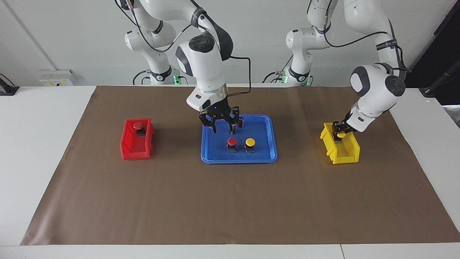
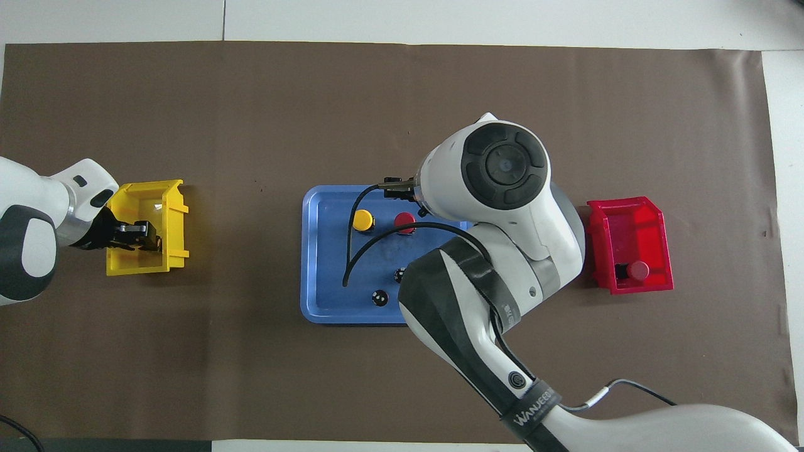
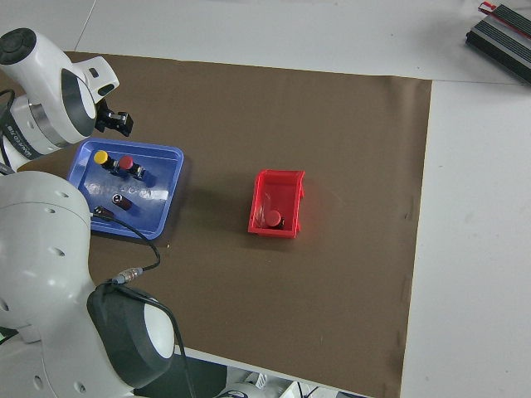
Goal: Sort red and yellow buttons by color
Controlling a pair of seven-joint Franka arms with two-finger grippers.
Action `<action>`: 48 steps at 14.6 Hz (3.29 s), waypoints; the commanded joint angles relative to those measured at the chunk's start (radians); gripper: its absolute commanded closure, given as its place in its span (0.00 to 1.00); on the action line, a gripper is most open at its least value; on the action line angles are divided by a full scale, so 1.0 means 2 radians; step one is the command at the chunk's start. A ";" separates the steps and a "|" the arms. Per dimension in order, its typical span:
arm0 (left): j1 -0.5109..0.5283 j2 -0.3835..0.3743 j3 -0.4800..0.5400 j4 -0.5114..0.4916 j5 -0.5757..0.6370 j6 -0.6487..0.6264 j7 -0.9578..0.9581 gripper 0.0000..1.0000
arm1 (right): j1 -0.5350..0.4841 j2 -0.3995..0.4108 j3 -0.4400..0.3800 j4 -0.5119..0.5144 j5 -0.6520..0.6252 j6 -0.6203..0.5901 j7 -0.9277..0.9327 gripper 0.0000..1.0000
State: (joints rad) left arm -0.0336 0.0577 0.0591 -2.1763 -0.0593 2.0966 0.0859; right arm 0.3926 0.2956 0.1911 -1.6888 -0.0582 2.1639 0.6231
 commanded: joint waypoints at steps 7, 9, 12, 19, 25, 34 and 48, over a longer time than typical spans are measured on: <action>-0.004 -0.020 0.000 -0.024 -0.002 0.018 -0.005 0.74 | 0.020 0.062 -0.001 -0.009 -0.026 0.056 0.028 0.32; -0.004 -0.020 0.000 -0.024 -0.002 0.020 -0.005 0.72 | 0.020 0.062 -0.001 -0.015 -0.030 0.056 0.029 0.32; -0.004 -0.020 0.000 -0.025 -0.002 0.022 -0.006 0.58 | 0.020 0.061 0.000 -0.025 -0.035 0.058 0.028 0.32; -0.002 -0.020 0.000 -0.024 -0.002 0.025 -0.005 0.49 | 0.021 0.058 0.000 -0.042 -0.035 0.063 0.024 0.34; 0.004 -0.009 0.000 0.016 -0.002 -0.007 0.000 0.47 | 0.022 0.055 0.001 -0.048 -0.035 0.063 0.024 0.41; -0.097 -0.013 -0.006 0.119 -0.003 -0.129 -0.172 0.01 | 0.016 0.054 0.002 -0.017 -0.028 0.038 0.023 0.70; -0.334 0.119 -0.005 0.142 -0.028 0.074 -0.451 0.03 | -0.293 -0.099 0.000 -0.138 0.004 -0.040 -0.380 0.70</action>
State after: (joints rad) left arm -0.6873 0.2612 0.0355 -1.9242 -0.1050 2.2178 -0.8257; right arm -0.1444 0.1619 0.1746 -1.8370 -0.0722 1.9944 -0.0694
